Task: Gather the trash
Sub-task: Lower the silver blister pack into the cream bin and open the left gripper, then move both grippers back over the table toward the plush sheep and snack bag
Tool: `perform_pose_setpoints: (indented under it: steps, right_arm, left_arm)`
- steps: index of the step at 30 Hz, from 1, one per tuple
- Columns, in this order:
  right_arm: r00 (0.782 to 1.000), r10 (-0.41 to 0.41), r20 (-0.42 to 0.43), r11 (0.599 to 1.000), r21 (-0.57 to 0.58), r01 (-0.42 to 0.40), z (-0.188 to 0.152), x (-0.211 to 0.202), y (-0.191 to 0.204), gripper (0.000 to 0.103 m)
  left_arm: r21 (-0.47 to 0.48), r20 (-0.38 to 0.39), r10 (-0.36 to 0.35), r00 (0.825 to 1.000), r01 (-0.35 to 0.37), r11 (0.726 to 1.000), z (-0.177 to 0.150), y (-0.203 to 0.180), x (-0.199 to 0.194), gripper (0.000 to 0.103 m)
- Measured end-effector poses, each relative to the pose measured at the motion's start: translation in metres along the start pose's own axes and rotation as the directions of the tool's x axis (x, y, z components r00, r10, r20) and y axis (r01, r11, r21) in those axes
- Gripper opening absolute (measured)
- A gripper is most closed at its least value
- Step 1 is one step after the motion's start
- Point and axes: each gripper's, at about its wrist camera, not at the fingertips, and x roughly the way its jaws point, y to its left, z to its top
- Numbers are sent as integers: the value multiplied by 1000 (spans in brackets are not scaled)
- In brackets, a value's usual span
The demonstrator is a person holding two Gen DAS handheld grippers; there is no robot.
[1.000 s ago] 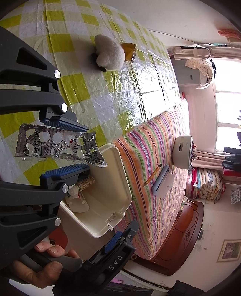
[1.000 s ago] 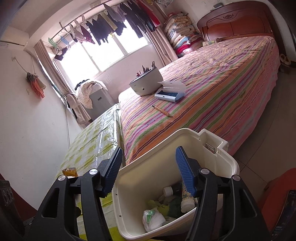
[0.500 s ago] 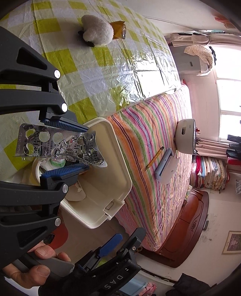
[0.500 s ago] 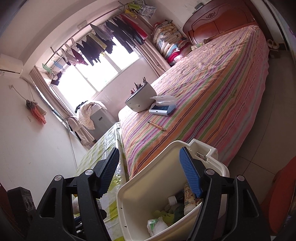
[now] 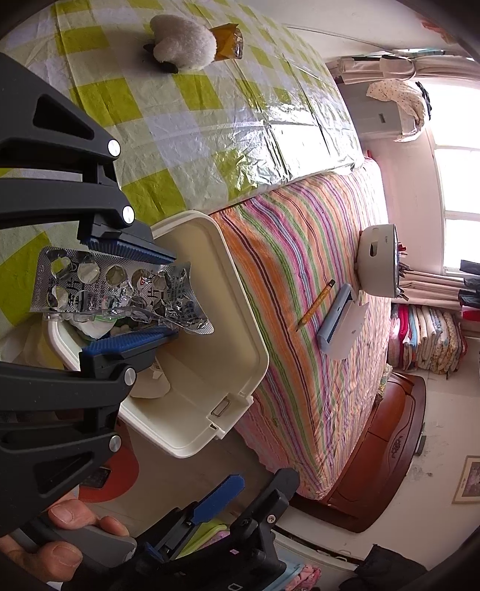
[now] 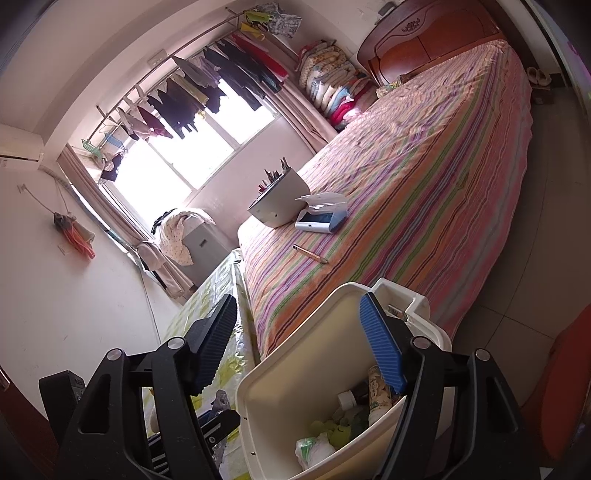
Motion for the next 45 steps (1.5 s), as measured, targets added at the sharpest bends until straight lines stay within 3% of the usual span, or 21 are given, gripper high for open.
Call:
perform_pose_setpoints:
  steps: [10, 12, 13, 14, 27, 45]
  right_arm:
    - [1000, 3, -12, 1000, -3, -3, -2, 3, 2, 69]
    - [1000, 3, -13, 1000, -8, -3, -2, 3, 2, 69]
    - [1000, 3, -16, 1000, -7, -3, -2, 4, 2, 70]
    - [1000, 3, -20, 1000, -5, -4, -2, 4, 1, 70]
    - [998, 15, -54, 1000, -13, -15, -5, 10, 6, 73]
    - [993, 11, -122, 996, -89, -22, -27, 36, 40, 74]
  left_arm:
    - [-25, 28, -9, 1000, 10, 1000, 7, -2, 4, 38]
    - [-26, 10, -10, 1000, 10, 1000, 7, -3, 6, 56]
    - [-30, 6, -9, 1000, 10, 999, 7, -3, 6, 70]
    - [-37, 10, -11, 1000, 12, 999, 6, -3, 5, 74]
    - [-58, 7, 24, 1000, -24, 998, -6, 14, -13, 76]
    - [-163, -5, 139, 990, -138, 977, -11, 101, -36, 76]
